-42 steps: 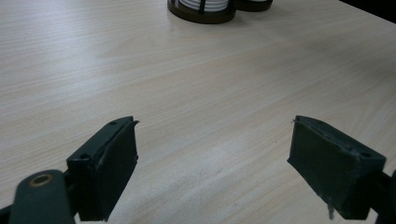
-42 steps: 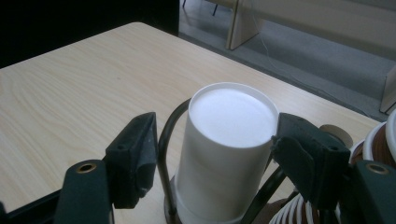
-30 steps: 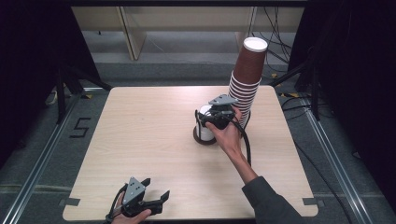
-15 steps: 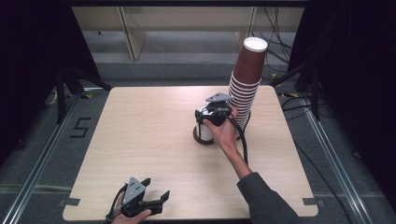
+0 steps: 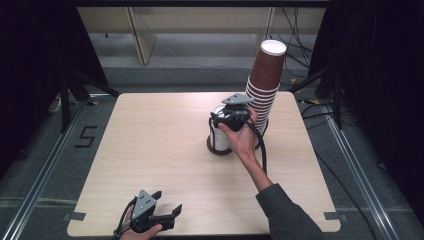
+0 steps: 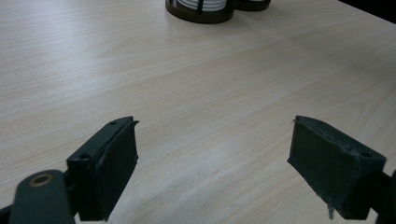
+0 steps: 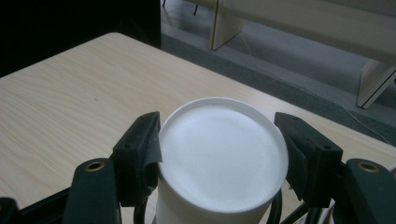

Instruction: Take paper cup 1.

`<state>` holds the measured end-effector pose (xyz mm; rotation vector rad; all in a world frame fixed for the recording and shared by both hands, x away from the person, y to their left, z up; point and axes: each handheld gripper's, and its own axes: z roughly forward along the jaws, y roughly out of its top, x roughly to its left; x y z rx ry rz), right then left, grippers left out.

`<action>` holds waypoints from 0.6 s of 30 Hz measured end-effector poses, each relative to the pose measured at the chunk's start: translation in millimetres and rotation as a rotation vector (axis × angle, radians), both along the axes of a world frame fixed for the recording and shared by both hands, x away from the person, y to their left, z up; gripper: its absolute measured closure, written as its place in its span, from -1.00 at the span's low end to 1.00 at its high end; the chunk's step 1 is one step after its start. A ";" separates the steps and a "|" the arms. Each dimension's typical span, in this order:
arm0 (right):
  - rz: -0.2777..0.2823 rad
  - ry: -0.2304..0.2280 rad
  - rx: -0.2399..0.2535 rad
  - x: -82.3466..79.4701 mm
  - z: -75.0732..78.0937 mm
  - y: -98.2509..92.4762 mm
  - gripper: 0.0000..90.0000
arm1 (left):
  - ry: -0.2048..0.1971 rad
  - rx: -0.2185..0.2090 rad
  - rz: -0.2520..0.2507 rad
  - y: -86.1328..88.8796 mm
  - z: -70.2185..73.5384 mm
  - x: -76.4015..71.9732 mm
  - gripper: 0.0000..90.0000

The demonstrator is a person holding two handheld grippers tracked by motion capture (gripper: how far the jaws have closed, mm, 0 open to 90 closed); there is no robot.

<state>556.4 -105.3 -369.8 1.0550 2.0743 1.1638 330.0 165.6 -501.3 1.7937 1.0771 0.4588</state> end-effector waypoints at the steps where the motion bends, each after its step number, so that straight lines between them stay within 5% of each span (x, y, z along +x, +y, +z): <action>1: 0.002 -0.015 0.002 -0.9 5.1 -0.6 -0.22 | 0.000 -0.001 0.000 0.0 0.0 0.0 -0.67; 14: 0.037 -0.097 0.028 -20.7 47.5 -9.3 -0.22 | 0.003 0.000 0.003 -0.3 -0.5 0.1 -0.67; 18: 0.074 -0.088 0.051 -31.7 51.6 -12.0 -0.22 | 0.000 -0.008 -0.003 -0.9 -1.5 1.0 -0.67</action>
